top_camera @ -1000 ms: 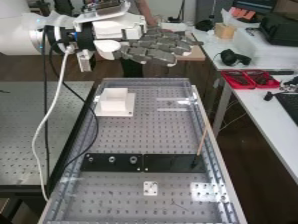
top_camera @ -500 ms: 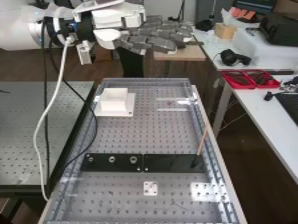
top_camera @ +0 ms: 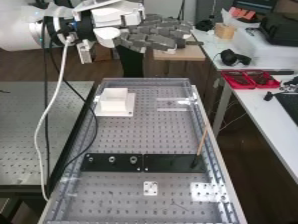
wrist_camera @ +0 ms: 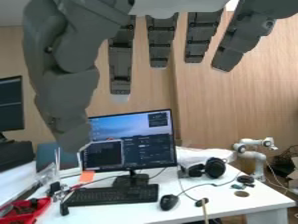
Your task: Grab the pcb board and place it in the clear container
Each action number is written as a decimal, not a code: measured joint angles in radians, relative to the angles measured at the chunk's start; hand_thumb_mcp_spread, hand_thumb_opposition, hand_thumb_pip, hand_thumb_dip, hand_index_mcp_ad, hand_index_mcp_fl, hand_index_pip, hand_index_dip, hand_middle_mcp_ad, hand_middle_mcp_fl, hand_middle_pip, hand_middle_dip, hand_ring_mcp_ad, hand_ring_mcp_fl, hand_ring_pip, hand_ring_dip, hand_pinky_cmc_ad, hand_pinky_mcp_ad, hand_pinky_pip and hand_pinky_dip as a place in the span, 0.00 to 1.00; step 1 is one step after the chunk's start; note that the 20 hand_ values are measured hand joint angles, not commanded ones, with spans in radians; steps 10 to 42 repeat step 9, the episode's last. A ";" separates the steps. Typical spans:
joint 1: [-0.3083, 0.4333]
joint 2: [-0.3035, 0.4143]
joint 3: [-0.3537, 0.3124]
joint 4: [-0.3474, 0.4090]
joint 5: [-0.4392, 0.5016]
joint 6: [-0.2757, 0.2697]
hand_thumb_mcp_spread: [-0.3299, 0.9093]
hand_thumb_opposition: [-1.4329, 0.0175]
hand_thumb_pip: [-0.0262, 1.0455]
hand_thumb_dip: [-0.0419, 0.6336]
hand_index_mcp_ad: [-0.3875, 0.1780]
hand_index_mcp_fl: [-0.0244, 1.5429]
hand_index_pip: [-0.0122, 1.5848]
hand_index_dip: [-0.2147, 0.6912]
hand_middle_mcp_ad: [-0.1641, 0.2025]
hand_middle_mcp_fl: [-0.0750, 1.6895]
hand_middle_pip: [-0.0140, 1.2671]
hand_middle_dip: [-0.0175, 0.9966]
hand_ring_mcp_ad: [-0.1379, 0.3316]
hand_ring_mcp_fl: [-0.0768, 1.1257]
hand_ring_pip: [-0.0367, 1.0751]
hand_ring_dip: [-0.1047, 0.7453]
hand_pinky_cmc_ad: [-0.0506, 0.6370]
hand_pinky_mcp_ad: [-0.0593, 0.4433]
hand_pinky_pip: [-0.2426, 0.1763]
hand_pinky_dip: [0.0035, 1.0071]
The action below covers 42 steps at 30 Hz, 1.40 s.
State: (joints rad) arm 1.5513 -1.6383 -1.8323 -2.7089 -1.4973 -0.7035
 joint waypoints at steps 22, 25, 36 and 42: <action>-0.001 0.004 0.004 -0.008 -0.004 -0.009 0.68 0.46 0.37 0.42 0.40 0.10 0.48 0.54 0.57 0.06 0.12 0.20 0.59 0.07 0.12 0.22 0.57 0.51 0.45 0.23; -0.001 0.004 0.004 -0.008 -0.004 -0.009 0.68 0.46 0.37 0.42 0.40 0.10 0.48 0.54 0.57 0.06 0.12 0.20 0.59 0.07 0.12 0.22 0.57 0.51 0.45 0.23; -0.001 0.004 0.004 -0.008 -0.004 -0.009 0.68 0.46 0.37 0.42 0.40 0.10 0.48 0.54 0.57 0.06 0.12 0.20 0.59 0.07 0.12 0.22 0.57 0.51 0.45 0.23; -0.001 0.004 0.004 -0.008 -0.004 -0.009 0.68 0.46 0.37 0.42 0.40 0.10 0.48 0.54 0.57 0.06 0.12 0.20 0.59 0.07 0.12 0.22 0.57 0.51 0.45 0.23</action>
